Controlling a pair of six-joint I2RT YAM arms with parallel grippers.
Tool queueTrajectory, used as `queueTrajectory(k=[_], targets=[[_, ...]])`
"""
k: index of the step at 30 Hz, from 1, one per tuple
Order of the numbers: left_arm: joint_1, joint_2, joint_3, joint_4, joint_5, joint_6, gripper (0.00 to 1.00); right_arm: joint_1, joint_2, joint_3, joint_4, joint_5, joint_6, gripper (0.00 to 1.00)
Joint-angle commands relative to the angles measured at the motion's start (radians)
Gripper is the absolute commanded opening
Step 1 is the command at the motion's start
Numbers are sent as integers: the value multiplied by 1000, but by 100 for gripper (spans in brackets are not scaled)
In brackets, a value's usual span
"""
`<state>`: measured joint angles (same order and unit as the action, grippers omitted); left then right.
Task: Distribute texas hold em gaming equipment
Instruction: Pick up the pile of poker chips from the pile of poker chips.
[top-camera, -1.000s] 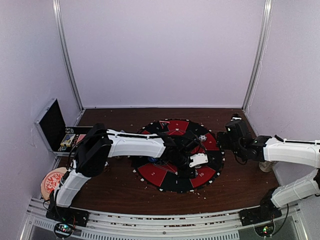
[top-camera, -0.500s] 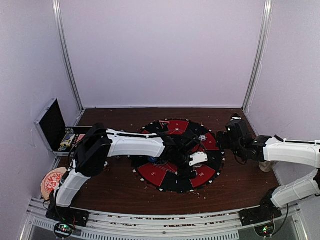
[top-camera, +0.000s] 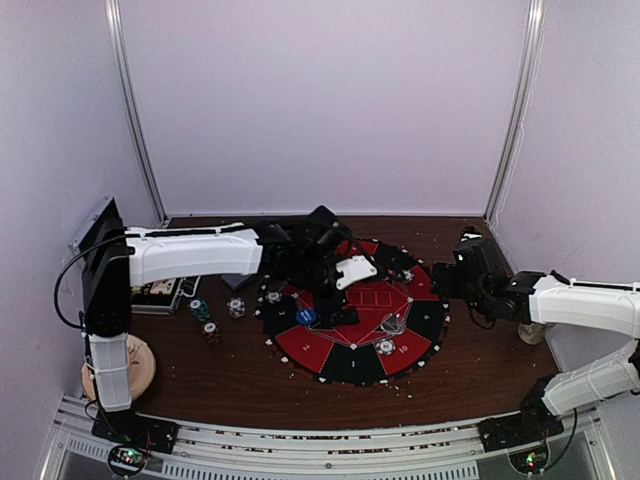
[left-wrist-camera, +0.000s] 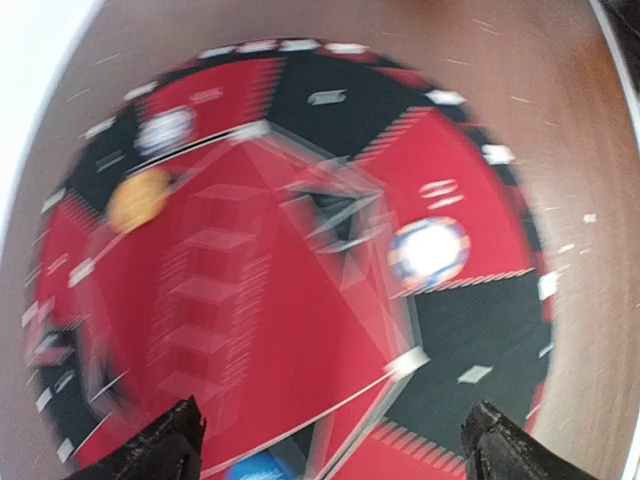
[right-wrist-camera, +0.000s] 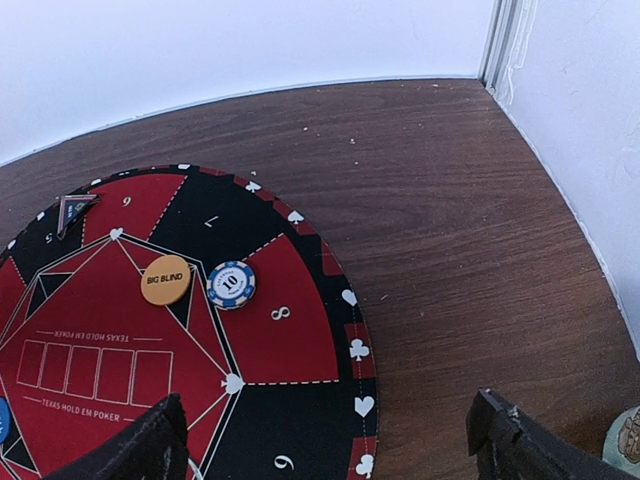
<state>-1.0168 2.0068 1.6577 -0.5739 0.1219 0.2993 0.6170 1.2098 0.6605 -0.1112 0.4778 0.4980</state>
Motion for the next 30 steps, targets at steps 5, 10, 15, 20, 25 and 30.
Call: queueTrajectory(k=[5,10,15,20,25,30], targets=[[334,-234,-189,22,-10,20,98,21,12,-7,21,-43,-11,98],[583,-391,-384,78,19,35,98,65,65,13,25,-33,-19,98],[731,-447,-505,117,40,41,98,89,100,27,27,-32,-24,98],[814,-460,-578,128,67,40,98,104,109,30,29,-30,-27,98],[835,-489,-632,133,75,49,97,110,111,32,30,-30,-27,98],[846,-507,-681,135,80,71,95,112,109,31,31,-31,-29,98]])
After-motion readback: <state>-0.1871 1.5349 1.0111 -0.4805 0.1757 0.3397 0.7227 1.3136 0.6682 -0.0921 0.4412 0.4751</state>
